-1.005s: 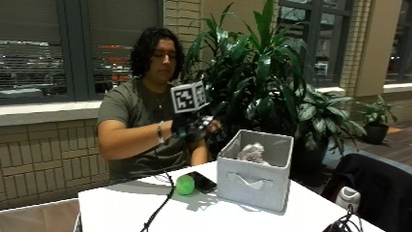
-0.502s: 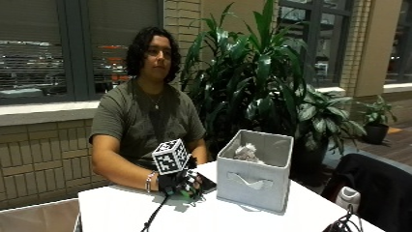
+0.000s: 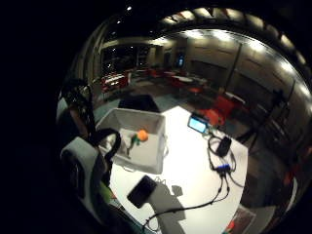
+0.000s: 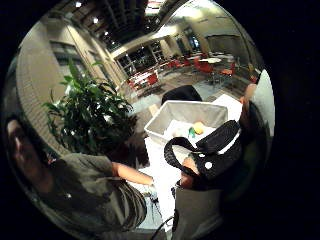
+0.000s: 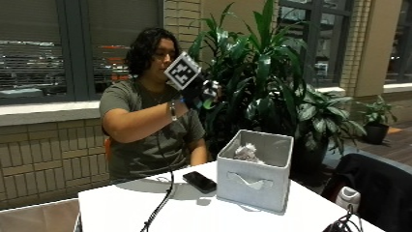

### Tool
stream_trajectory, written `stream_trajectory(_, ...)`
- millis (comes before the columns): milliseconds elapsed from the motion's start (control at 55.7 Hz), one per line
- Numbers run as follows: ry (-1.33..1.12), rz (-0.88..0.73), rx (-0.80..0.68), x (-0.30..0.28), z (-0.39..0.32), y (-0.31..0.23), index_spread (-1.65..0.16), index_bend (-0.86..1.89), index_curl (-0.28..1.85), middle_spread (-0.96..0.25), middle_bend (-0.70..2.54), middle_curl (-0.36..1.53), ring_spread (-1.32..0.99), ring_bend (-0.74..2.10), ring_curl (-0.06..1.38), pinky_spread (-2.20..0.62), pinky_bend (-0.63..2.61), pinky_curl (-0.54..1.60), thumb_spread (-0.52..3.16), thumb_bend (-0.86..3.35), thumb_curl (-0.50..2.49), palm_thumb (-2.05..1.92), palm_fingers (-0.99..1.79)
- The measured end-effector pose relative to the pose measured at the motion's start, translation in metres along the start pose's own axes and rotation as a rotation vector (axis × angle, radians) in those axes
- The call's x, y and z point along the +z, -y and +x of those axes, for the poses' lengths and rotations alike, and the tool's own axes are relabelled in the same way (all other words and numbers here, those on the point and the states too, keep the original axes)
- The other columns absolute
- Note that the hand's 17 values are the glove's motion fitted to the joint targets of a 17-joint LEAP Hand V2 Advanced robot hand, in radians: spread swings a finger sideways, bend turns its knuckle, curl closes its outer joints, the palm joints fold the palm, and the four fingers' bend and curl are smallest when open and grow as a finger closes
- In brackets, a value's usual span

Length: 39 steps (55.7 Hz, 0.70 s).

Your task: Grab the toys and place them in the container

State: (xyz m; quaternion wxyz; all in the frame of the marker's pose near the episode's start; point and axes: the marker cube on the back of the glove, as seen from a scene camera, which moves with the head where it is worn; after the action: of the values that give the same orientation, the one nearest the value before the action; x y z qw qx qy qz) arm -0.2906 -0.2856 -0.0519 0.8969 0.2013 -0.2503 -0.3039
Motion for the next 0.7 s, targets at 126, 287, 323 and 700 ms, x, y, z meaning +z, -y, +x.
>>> stream_trajectory(126,-0.262,-0.092,-0.172,0.036,0.004,0.048,-0.35,0.63,0.98,-0.33,0.99,0.94,-0.38,1.25,0.66,-0.42,1.01,0.46,1.26,0.20,0.73,0.45,1.16)
stream_trajectory(287,-0.152,-0.158,0.089,0.080,0.004,0.088,-0.34,0.62,1.02,-0.31,0.99,0.95,-0.36,1.25,0.66,-0.42,1.01,0.46,1.29,0.20,0.79,0.41,1.14)
stream_trajectory(323,-0.150,-0.166,0.124,0.086,0.009,0.090,-0.34,0.62,1.02,-0.31,0.99,0.95,-0.36,1.25,0.66,-0.42,1.01,0.46,1.31,0.20,0.80,0.40,1.14)
stream_trajectory(700,-0.203,-0.474,0.173,0.032,0.032,-0.009,-0.42,0.25,0.82,-0.23,0.46,0.70,-0.29,0.73,0.44,-0.16,1.03,0.42,1.35,-0.06,0.52,-0.08,0.03)
